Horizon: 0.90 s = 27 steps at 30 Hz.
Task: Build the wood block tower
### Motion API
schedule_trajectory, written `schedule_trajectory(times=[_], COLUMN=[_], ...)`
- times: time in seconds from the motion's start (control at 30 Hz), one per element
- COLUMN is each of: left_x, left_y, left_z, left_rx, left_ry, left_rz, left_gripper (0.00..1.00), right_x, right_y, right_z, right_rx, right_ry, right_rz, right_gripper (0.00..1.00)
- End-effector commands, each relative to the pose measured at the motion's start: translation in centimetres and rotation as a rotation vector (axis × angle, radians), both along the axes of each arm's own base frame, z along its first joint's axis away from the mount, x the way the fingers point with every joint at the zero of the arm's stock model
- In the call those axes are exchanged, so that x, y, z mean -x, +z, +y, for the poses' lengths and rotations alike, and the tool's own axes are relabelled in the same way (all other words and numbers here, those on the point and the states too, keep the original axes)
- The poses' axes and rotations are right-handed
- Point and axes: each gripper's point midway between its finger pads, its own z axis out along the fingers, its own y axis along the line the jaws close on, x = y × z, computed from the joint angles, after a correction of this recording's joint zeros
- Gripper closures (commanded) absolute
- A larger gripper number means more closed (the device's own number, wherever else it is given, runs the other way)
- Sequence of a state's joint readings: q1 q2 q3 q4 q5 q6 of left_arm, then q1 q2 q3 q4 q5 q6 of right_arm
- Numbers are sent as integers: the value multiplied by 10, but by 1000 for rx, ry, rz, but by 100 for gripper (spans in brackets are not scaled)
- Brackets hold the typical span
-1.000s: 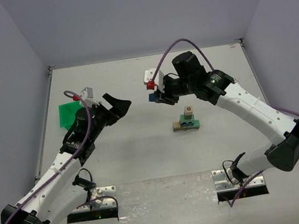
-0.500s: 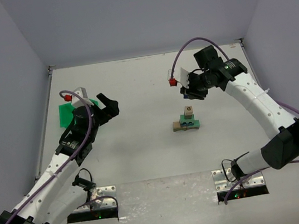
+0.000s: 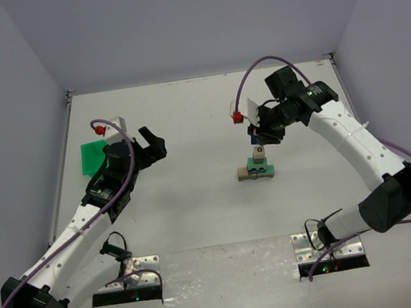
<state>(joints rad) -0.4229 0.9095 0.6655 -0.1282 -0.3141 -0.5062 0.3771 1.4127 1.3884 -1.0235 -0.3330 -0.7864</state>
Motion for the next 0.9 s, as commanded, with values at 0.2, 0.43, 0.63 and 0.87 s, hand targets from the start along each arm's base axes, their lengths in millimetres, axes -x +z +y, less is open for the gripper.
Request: schedule_trajectory(times=[0.2, 0.43, 0.63, 0.87], left_x=[-5, -5, -5, -5], left_y=[6, 4, 4, 2], left_z=[1, 1, 1, 2], left_rx=[6, 6, 0, -5], left_ry=[5, 4, 4, 6], left_rz=[-41, -40, -37, -33], left_gripper=[0, 0, 0, 0], right_x=[6, 8, 8, 7], right_y=[-2, -9, -15, -19], right_z=[10, 11, 11, 11], right_rx=[-67, -71, -63, -59], right_ry=[-8, -4, 1, -2], right_rz=[22, 41, 51, 52], right_gripper=[96, 95, 94, 92])
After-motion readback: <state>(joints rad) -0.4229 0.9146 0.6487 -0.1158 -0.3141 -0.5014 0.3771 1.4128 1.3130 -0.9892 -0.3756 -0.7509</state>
